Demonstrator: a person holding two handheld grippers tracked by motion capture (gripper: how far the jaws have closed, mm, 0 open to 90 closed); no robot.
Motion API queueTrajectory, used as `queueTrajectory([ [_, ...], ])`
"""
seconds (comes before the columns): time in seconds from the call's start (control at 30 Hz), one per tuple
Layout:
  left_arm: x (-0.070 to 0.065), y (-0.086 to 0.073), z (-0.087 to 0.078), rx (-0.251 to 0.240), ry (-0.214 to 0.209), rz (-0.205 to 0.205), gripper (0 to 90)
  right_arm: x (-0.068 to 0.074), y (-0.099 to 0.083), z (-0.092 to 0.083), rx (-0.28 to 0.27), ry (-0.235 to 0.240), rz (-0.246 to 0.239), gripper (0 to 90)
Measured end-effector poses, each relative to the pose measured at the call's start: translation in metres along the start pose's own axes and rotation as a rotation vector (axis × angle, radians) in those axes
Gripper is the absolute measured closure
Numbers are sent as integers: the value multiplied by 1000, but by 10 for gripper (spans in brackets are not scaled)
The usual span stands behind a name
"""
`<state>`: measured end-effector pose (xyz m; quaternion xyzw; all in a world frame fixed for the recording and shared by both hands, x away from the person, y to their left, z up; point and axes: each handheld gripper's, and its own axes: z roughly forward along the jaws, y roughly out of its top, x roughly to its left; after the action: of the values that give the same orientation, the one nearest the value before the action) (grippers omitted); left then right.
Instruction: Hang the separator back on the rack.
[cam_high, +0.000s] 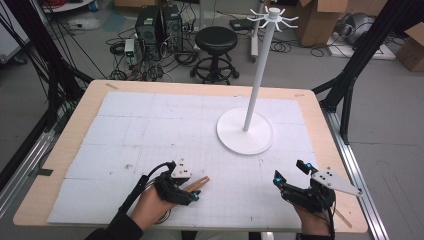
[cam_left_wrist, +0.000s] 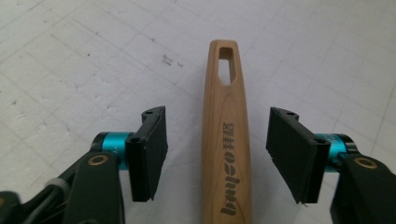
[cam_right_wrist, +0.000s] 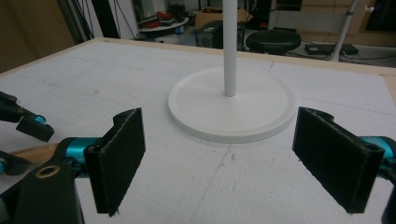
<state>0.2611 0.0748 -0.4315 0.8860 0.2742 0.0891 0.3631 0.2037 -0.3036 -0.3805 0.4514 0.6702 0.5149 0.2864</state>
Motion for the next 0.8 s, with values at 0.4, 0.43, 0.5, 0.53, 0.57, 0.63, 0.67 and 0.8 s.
queueTrajectory([
  [0.4, -5, 0, 2, 48, 20, 15, 528, 0, 0, 1, 1, -2, -6, 160],
  [0.43, -5, 1, 2, 52, 23, 15, 538, 0, 0, 1, 1, -3, -5, 160],
  [0.5, -5, 1, 3, 53, 28, 9, 553, 0, 0, 1, 2, -3, -4, 160],
  [0.53, -6, 2, 3, 54, 29, 10, 593, 0, 0, 0, 3, -3, -4, 160],
  [0.57, -6, 2, 3, 54, 29, 10, 601, 0, 0, 0, 3, -3, -4, 160],
  [0.63, -6, 2, 3, 52, 26, 8, 615, 0, 0, 0, 4, -3, -3, 160],
  [0.67, -6, 2, 3, 53, 26, 8, 641, 0, 0, 0, 5, -4, -1, 160],
  [0.8, -5, 3, 2, 59, 21, -4, 664, 0, 0, 0, 4, -4, 0, 160],
])
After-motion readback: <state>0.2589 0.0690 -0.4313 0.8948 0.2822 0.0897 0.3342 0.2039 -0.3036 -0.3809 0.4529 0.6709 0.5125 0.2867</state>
